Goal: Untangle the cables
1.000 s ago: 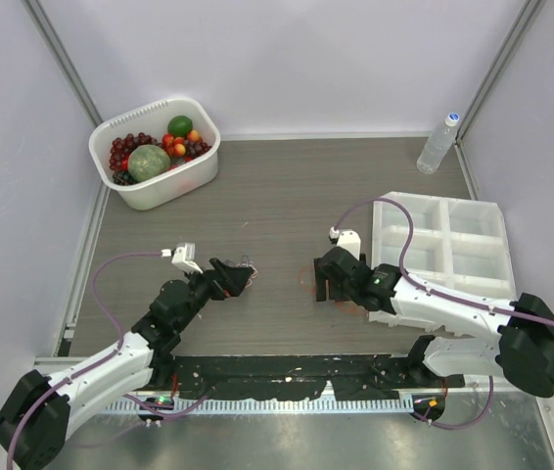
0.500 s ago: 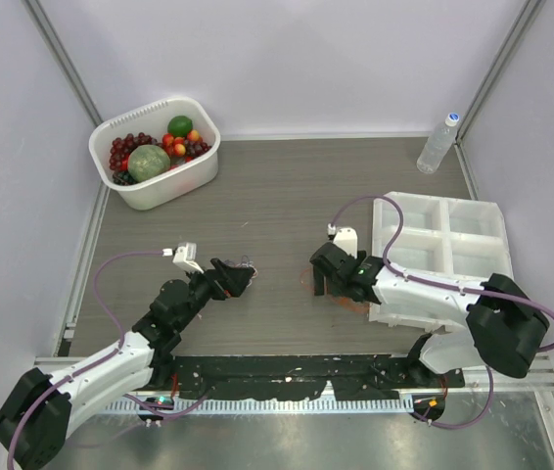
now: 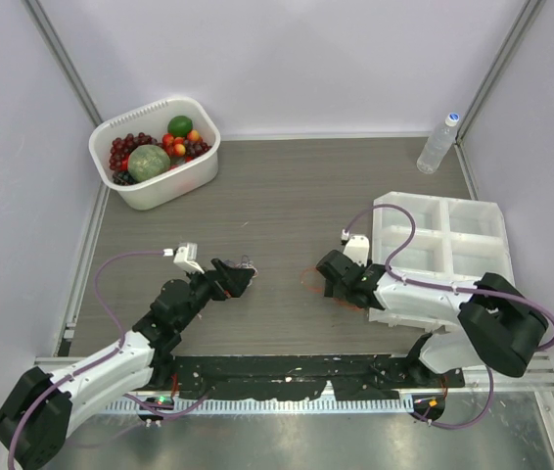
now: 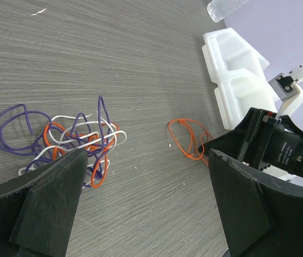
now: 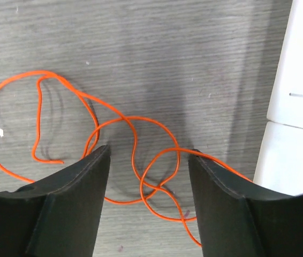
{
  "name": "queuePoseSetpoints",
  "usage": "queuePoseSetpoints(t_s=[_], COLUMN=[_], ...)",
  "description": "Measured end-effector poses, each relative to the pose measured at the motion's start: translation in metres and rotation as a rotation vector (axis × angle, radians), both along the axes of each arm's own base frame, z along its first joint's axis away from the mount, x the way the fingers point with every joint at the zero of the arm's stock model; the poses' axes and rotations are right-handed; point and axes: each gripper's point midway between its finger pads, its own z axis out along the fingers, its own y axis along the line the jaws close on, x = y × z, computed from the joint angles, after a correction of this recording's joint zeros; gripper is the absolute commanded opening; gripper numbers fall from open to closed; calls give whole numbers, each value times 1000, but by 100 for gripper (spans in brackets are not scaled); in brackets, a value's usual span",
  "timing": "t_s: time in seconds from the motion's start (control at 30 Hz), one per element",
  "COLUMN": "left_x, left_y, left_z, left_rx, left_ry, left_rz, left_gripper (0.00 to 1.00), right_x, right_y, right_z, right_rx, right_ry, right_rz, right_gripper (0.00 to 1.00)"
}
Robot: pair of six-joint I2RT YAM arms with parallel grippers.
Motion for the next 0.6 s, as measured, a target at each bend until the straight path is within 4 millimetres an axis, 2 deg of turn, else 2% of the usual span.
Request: queuePoseSetpoints(t_s=[0.13, 0.2, 0.27, 0.47, 0.6], left_x=[0, 0, 0, 0, -1], left_y=[0, 0, 0, 0, 0], left_z=[-4, -7, -10, -12, -12], left_rx=[9, 15, 21, 26, 26], left_ry=[13, 21, 28, 36, 36], left_rz=[0, 0, 0, -3, -3], left_gripper=[100, 100, 100, 100, 100], right_x=[8, 12, 14, 16, 20], right_y=[3, 5, 9, 17, 19], right_z=[0, 0, 0, 4, 30], right_rx=[-4, -6, -6, 1, 48], right_ry=[-37, -56, -71, -80, -134], right_rz=[-10, -15, -7, 34, 49], right_gripper=[35, 14, 1, 1, 1])
